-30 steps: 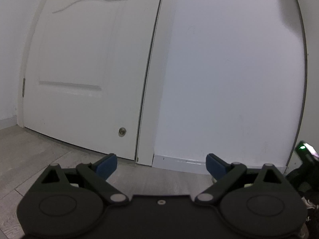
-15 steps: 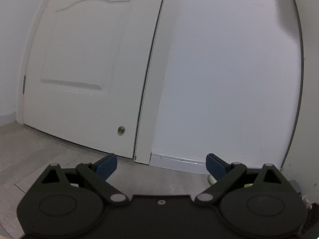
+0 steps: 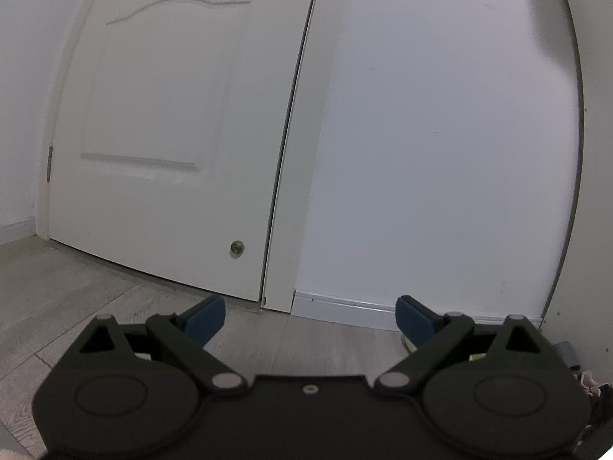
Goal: Organize scattered shoes
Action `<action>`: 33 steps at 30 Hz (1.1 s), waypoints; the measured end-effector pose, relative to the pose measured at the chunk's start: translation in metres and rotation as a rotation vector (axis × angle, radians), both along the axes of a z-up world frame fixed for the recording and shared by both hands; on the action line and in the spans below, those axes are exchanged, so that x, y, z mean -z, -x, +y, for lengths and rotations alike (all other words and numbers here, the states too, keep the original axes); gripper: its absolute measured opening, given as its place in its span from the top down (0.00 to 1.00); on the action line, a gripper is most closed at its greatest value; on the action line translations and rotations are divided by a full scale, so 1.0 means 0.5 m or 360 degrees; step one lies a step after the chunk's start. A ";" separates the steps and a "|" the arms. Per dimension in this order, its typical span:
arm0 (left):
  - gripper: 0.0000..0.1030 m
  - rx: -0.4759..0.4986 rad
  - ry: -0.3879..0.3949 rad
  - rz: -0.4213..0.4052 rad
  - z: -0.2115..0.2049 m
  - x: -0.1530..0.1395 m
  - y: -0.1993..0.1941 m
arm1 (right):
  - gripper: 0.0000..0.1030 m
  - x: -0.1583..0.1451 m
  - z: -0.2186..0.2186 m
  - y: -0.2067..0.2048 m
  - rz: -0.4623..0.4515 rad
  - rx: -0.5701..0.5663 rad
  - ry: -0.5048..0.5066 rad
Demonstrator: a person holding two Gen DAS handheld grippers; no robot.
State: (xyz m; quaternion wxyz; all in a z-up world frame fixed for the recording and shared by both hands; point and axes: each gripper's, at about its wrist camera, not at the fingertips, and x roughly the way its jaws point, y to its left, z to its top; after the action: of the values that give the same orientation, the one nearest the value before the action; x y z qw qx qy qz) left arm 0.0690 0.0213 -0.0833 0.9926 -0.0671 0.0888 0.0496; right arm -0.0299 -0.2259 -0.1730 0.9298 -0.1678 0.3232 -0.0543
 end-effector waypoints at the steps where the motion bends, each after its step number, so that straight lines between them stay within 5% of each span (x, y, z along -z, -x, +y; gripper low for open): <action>1: 0.06 0.0001 0.0001 0.0002 0.000 -0.001 0.000 | 0.14 0.000 -0.010 -0.002 0.0005 0.0029 -0.0007; 4: 0.05 0.0022 0.0011 0.0035 -0.003 -0.008 -0.018 | 0.06 0.002 -0.039 -0.008 0.0013 0.0063 -0.0033; 12: 0.01 0.0068 -0.0085 0.0148 -0.031 -0.012 -0.031 | 0.04 -0.014 -0.076 -0.010 0.0034 0.0082 -0.0224; 20: 0.01 0.0099 -0.0149 0.0250 -0.077 -0.044 -0.003 | 0.00 -0.159 -0.122 0.067 -0.0058 0.0108 -0.0589; 28: 0.01 0.0131 -0.0134 0.0392 -0.099 -0.080 0.074 | 0.00 -0.293 -0.124 0.197 -0.0110 0.0206 -0.0686; 33: 0.01 0.0128 -0.0028 0.0487 -0.092 -0.082 0.108 | 0.00 -0.356 -0.116 0.284 -0.0133 0.0065 -0.0819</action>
State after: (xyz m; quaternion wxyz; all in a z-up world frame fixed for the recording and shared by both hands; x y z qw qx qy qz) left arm 0.0149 -0.0247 -0.0421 0.9691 -0.0463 0.2413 0.0202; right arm -0.1720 -0.2841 0.0049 0.9531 0.0832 0.2909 0.0041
